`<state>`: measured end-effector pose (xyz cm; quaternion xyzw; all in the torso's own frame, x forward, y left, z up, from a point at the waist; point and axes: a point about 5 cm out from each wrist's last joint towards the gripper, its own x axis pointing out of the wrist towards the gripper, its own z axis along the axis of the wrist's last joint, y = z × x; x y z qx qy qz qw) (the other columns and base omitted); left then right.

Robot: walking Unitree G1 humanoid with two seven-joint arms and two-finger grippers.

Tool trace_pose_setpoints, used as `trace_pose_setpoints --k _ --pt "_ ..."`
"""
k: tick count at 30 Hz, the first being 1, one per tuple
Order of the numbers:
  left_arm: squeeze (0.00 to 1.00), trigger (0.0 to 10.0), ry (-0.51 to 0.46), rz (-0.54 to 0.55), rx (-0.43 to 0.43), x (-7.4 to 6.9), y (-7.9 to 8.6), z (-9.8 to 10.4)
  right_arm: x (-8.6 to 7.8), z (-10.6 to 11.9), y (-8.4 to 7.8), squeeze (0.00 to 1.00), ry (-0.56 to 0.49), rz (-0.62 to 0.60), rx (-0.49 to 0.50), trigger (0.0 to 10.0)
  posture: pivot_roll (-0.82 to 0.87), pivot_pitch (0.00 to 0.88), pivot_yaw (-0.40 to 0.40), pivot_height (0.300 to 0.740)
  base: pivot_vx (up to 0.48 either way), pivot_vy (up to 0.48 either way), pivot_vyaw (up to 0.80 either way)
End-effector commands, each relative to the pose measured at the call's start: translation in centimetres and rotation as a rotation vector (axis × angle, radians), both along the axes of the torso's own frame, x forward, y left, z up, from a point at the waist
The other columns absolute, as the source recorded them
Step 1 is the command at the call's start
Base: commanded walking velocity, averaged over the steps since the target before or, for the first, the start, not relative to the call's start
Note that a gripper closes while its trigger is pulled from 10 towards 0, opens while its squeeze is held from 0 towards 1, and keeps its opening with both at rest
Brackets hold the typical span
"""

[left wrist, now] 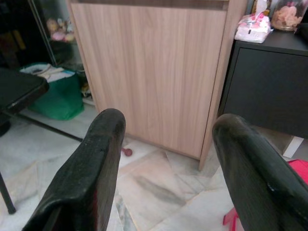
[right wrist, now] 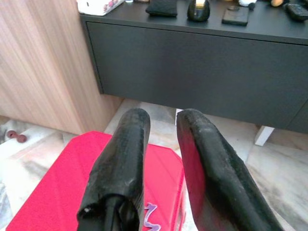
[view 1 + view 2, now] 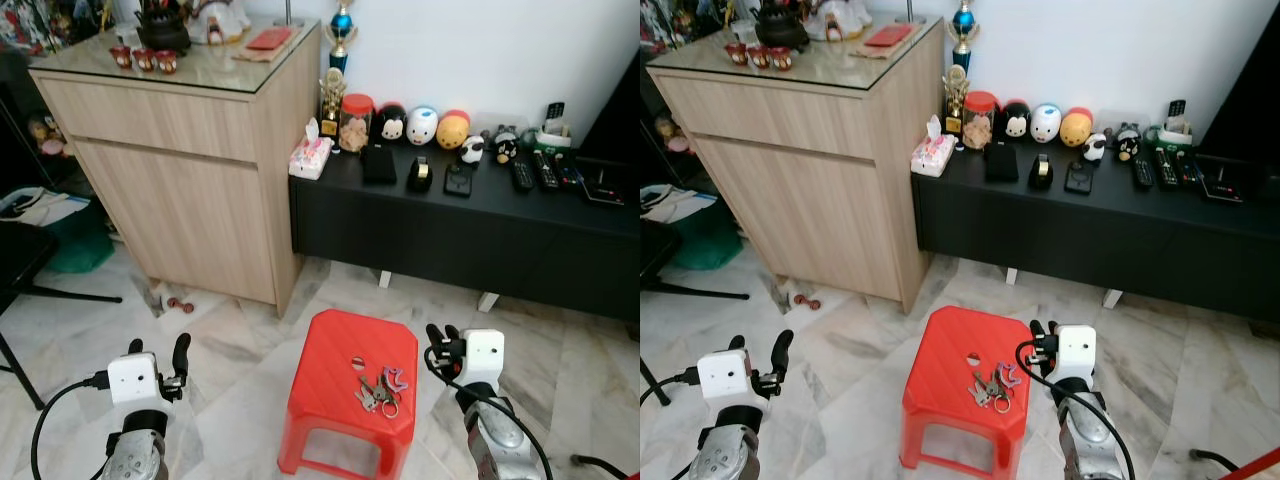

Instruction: Hang keys on a hook

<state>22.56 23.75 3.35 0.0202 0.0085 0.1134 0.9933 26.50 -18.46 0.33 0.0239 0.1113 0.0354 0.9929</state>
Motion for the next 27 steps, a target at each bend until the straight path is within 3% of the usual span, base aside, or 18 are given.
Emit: trace_pose_setpoints --k 1,17,27 --pt "0.00 10.0 0.008 -0.010 -0.002 0.0 -0.1 0.2 0.5 0.5 -0.2 0.00 -0.013 -0.001 -0.008 10.0 0.00 0.000 -0.043 0.740 0.000 0.000 0.00" --pt "0.00 10.0 0.054 0.024 -0.017 -0.8 0.6 -0.2 -0.3 -0.5 -0.5 0.00 0.054 0.010 -0.029 10.0 0.01 0.000 -0.043 0.651 0.000 0.000 0.00" --pt "0.00 10.0 0.085 0.019 -0.016 -0.9 0.6 -0.5 -0.6 -1.0 -0.6 0.00 0.085 0.019 -0.033 10.0 0.00 0.000 -0.041 0.651 0.000 0.000 0.00"
